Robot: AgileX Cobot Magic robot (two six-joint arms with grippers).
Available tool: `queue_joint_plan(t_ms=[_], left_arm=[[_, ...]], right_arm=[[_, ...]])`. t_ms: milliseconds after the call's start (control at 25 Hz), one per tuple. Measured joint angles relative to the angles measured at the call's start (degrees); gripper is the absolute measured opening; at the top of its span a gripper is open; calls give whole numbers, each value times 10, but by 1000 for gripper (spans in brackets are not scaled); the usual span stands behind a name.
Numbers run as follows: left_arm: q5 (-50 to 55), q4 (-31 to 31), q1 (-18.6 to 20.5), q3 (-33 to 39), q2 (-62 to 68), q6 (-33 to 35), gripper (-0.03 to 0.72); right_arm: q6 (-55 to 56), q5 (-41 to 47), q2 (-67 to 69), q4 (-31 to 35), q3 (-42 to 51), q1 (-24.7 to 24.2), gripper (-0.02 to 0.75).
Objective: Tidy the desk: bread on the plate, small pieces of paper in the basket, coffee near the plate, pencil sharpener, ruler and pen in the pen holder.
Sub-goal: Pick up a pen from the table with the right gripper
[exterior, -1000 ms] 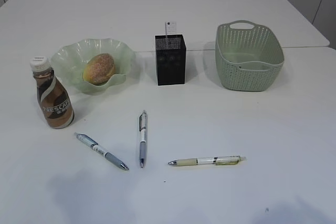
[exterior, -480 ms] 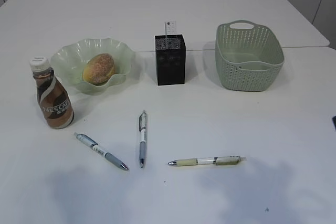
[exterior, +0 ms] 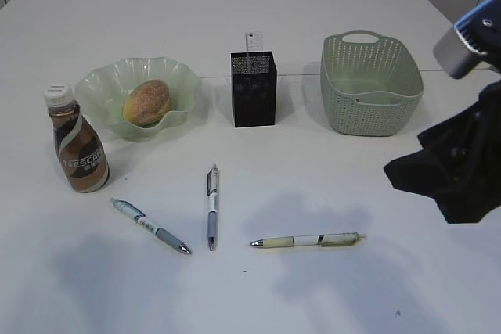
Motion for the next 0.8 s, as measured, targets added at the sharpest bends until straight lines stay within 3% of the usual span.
queue_joint_plan(t_ms=[120,280,480,760,800], left_arm=[[-3,1,0,0,0,-8,271],[-12,-12,0,0,0,-11,200],[-8,26,2,0,0,-44,182],[0,34,41,0,0,-58,179],[1,34,45,0,0,-58,178]], right_arm=[[-58,-10,28,59,-16,0,439],[-91,-22,53,89,-18,0,439],[-110,-31,80,101,-28,0,439],[-118,-35,123,120,-66,1,439],[-146,-36,169,163,-104,1,439]])
